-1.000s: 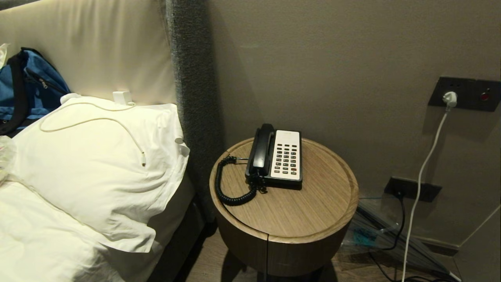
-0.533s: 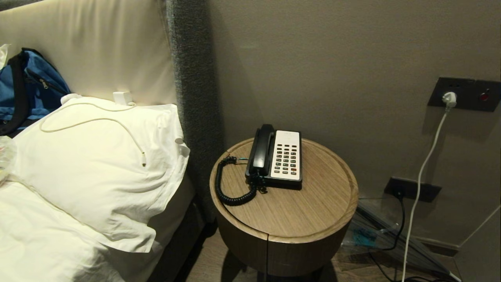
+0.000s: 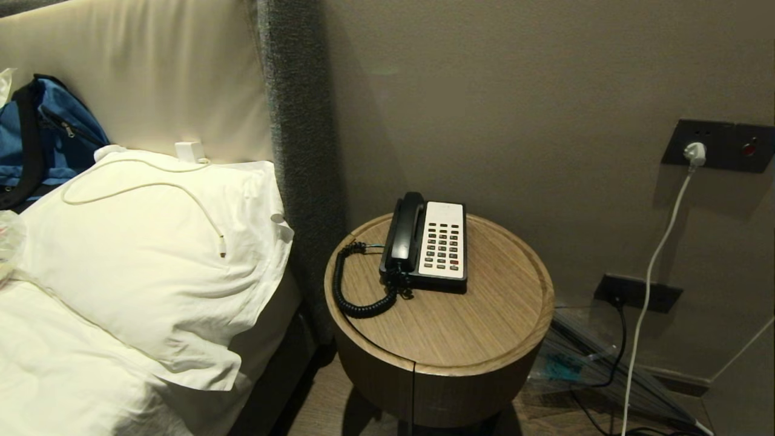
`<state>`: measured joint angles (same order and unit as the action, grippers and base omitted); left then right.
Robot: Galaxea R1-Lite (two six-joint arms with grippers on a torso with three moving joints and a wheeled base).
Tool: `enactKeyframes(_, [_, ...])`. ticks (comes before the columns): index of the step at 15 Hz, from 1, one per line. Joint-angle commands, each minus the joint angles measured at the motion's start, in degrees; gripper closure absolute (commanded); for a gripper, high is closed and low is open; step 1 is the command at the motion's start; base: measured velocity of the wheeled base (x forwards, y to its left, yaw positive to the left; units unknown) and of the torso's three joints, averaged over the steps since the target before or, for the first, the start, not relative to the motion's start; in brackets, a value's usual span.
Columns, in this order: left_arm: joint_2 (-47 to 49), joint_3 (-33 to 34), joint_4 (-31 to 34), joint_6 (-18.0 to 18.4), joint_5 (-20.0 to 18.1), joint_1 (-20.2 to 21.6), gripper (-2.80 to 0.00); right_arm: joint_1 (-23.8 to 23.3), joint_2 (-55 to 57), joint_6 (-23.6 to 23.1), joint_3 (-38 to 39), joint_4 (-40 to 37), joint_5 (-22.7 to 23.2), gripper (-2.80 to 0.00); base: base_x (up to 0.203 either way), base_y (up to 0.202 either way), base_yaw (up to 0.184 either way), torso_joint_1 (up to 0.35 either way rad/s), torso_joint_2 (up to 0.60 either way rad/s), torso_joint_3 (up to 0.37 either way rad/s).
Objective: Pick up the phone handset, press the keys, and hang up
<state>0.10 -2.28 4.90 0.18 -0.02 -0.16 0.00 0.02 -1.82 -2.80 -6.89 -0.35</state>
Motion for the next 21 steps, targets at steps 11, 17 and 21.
enactKeyframes(11, [-0.01,2.28,-5.44,0.0,-0.07,-0.02,0.0,0.07,-0.11,-0.03,0.01,0.03,0.0,0.0,0.0,0.0,0.0,0.0,0.0,0.0])
enactKeyframes(17, [0.08,2.28,-5.52,0.0,-0.07,-0.02,0.0,0.0,-0.11,0.06,-0.01,-0.06,0.0,0.0,0.0,0.0,0.0,0.0,0.0,0.0])
enactKeyframes(21, [0.04,2.28,-5.49,0.0,-0.07,-0.02,0.0,0.0,-0.11,-0.44,0.08,0.03,0.09,0.0,0.0,0.0,0.0,0.0,0.0,0.0])
